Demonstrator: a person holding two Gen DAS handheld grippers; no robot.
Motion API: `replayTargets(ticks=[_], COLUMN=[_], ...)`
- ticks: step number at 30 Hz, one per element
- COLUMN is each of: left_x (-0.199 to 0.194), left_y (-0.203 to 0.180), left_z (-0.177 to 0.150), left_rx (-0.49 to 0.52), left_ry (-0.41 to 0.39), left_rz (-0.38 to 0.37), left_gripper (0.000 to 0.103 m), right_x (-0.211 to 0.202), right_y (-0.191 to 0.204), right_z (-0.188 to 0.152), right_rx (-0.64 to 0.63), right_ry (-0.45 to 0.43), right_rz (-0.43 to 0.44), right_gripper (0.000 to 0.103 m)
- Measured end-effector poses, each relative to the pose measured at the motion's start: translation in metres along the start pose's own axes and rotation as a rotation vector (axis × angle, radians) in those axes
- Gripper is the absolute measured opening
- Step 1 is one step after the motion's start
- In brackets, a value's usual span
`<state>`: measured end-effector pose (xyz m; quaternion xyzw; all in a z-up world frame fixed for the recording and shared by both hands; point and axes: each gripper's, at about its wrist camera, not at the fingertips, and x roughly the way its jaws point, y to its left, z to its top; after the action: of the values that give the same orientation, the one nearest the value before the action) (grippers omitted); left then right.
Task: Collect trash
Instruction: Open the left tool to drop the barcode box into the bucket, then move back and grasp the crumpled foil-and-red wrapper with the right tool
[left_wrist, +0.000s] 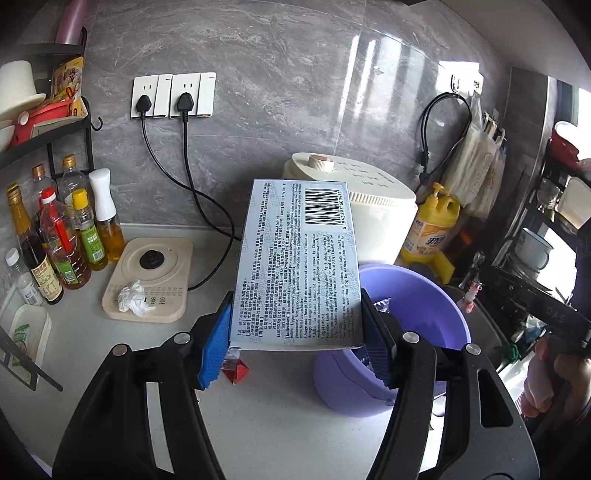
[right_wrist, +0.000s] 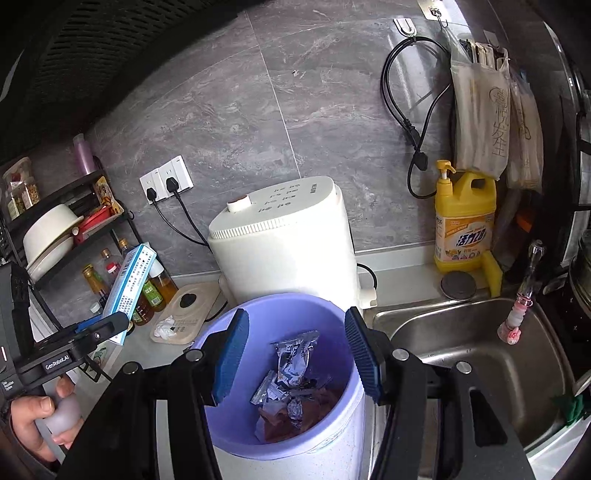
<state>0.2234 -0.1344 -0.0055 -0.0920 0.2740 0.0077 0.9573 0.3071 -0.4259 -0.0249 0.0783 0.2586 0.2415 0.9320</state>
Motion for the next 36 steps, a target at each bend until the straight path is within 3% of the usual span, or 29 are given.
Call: replayTargets(ticks=[8,11,13,14,17,19,31,36], left_x=[0.019,0.027,0.030,0.030,0.027,0.025,-0.021,-0.030], left_y=[-0.048,-0.067,-0.079,-0.082,-0.084,-0.081,-0.008,0.033], left_z=[0.001,0.001,0.000,0.000,-0.002,-0.003,-0.027,-0.034], left_rx=[0.041,0.047,0.058,0.054,0.034,0.026,-0.098,-0.148], left_ry=[0.031,0.053,0.053,0.047,0.049,0.058,0.072,0.070], left_rz=[-0.064,-0.120,-0.104,-0.096,-0.069,-0.028,0.193,0.217], left_gripper=[0.063,0.064,0.079,0.093,0.097,0.097,0.097,0.097], right_x=[-0.018,-0.023,-0.026,-0.027,-0.026,-0.025,0.003,0.015], right_y=[-0.035,-0.046,-0.051,-0.052,-0.052,-0.049,0.017,0.053], right_z=[-0.004,-0.008,-0.010,-0.010,-0.011,-0.011,-0.012,-0.015], right_rx=[0.032,0.040,0.043,0.043,0.037,0.035,-0.034,-0.066], right_ry=[0.006,0.015,0.015,0.015,0.020,0.017,0.081,0.088], right_rz=[-0.014,-0.005,0.008,0.018,0.053,0.075,0.184,0.195], right_gripper=[0.054,0.057,0.068,0.070,0.083,0.095,0.096,0.096])
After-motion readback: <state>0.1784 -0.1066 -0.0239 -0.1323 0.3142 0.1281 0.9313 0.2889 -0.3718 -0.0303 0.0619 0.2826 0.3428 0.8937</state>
